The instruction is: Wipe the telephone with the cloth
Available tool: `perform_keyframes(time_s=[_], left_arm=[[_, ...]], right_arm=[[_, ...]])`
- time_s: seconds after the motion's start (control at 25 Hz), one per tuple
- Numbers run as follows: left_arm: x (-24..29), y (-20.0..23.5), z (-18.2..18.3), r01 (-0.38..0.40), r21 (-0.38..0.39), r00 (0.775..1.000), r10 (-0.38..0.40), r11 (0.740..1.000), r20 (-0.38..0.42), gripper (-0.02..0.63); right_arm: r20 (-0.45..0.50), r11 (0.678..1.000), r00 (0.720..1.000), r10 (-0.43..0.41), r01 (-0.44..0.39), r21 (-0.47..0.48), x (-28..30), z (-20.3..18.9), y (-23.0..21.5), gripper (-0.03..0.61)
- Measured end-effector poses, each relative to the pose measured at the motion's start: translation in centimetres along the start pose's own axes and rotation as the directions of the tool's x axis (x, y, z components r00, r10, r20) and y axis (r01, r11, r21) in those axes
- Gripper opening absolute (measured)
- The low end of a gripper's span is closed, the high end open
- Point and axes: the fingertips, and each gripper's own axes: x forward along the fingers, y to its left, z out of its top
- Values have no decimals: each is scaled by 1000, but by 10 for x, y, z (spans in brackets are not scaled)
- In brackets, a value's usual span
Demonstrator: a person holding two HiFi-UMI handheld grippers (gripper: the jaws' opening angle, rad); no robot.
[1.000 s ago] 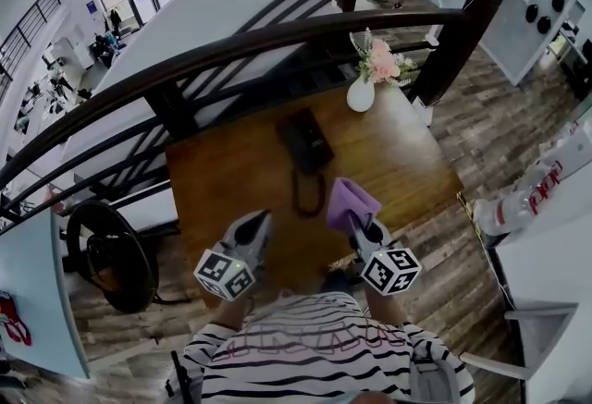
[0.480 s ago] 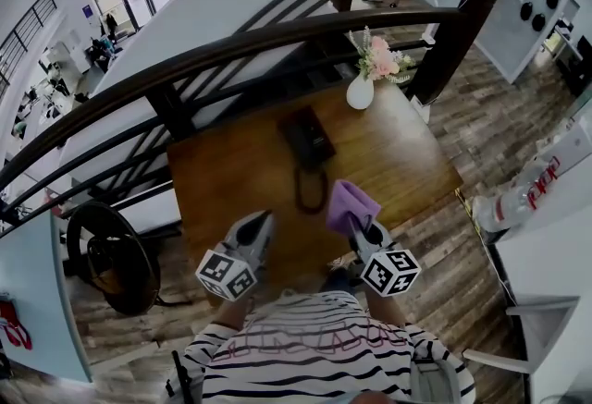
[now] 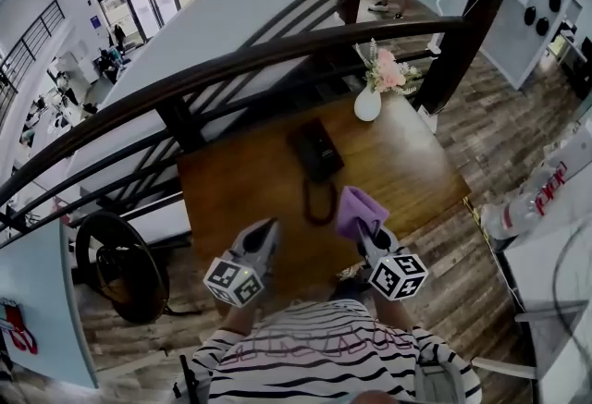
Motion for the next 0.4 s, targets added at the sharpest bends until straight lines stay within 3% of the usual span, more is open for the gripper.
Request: perform_keyframes(time_s=[0.4], left_arm=[[5, 8, 1, -2, -8, 1000, 2, 1000, -4, 1]], right_arm=[[-11, 1000, 1000, 6, -6, -2, 13, 1, 2, 32]])
